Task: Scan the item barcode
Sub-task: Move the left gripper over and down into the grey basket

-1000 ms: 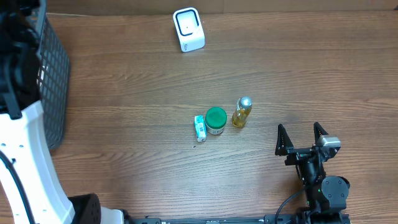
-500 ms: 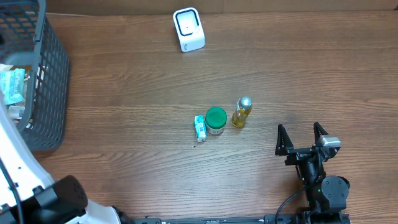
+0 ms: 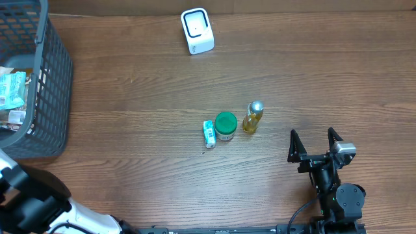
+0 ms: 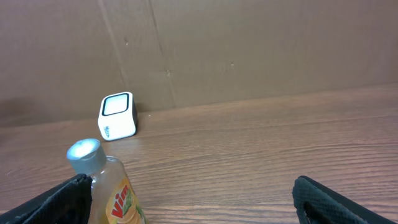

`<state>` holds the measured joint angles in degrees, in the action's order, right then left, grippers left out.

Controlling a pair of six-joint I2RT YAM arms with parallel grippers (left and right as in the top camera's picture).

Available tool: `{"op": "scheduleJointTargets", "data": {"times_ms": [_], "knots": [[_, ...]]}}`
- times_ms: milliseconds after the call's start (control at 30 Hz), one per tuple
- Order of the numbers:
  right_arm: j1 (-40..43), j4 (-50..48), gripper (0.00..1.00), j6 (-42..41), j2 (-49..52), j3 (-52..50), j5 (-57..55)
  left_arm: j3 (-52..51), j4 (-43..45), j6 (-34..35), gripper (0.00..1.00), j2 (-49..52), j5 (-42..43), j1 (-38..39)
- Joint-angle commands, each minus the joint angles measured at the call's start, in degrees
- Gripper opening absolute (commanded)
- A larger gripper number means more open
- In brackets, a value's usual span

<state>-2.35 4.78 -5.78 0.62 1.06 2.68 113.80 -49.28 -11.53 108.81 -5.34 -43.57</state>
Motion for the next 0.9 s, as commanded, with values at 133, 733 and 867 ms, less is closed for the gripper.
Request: {"op": "scheduleJointTargets", "data": {"times_ms": [133,733,867], "knots": [[-0.3,-0.1,1.00,-0.2,-0.5,-0.6,-0.2,-0.6,0.2,-12.7,1.00,8.9,12.9,-0.8],[-0.3,-0.1,1.00,-0.2,-0.5,-0.6,-0.2,-0.6,5.9,-22.2,1.00,22.5,18.9,-0.7],[-0.3,-0.1,1.00,-0.2,-0.5,-0.6,-0.2,-0.6,6.3,-24.6,0.99,22.9,20.3,-0.7]]}}
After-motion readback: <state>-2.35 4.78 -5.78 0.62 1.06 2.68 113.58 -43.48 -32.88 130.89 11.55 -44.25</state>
